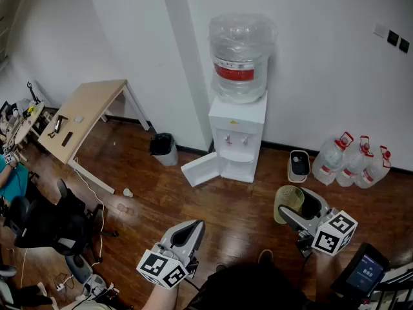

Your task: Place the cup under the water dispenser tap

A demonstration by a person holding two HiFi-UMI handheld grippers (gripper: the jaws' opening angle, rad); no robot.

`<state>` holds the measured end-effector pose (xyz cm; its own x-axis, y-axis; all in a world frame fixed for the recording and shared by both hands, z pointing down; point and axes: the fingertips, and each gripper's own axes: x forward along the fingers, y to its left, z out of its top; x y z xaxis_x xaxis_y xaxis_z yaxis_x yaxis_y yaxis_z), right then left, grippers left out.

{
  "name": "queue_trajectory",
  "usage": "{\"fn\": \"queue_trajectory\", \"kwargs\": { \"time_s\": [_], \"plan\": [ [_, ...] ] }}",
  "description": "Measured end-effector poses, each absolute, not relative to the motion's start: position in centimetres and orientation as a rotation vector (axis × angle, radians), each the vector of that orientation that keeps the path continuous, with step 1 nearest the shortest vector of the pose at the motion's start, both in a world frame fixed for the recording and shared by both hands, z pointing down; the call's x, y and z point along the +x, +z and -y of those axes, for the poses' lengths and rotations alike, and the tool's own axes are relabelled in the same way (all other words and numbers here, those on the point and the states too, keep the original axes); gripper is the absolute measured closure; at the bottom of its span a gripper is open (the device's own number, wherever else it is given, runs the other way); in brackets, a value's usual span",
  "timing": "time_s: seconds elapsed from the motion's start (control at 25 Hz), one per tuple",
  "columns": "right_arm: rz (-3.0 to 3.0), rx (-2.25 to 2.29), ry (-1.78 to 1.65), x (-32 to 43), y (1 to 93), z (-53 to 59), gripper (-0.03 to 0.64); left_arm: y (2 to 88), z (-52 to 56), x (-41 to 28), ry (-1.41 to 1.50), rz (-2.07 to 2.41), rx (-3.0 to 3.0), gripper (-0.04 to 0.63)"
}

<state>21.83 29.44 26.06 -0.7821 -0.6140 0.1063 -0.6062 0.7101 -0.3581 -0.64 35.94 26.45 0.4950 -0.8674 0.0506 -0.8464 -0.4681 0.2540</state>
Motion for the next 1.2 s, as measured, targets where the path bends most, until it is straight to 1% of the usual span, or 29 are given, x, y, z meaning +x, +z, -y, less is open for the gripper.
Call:
{"fn": "queue_trajectory", "kwargs": {
  "time_s": [0.24, 0.4, 0.68, 0.92, 1.2],
  "plan": [
    [-2.931, -1.069, -0.584, 19.7, 27.1, -29.7, 0.259, 26.7, -35.9, -3.1, -0.151, 1.457, 2.486, 0.469],
    [-2.929, -1.092, -0.581, 17.5, 27.3, -30.3, 0.259, 27.1, -36.8, -5.1, -0.101, 1.479, 2.52, 0.469],
    [-2.907, -1.119, -0.588, 14.3, 27.6, -30.9, 0.259, 27.0, -37.6, -7.2, -0.185, 1.378, 2.564, 0.473],
    [-2.939, -1.127, -0.624, 12.7, 28.9, -31.0, 0.259, 26.0, -36.5, -6.7, -0.222, 1.256, 2.649, 0.594],
    [-2.919, -1.107, -0.673, 11.9, 29.9, -26.7, 0.259, 26.2, -32.9, -6.0, -0.162, 1.204, 2.689, 0.594]
  ]
}}
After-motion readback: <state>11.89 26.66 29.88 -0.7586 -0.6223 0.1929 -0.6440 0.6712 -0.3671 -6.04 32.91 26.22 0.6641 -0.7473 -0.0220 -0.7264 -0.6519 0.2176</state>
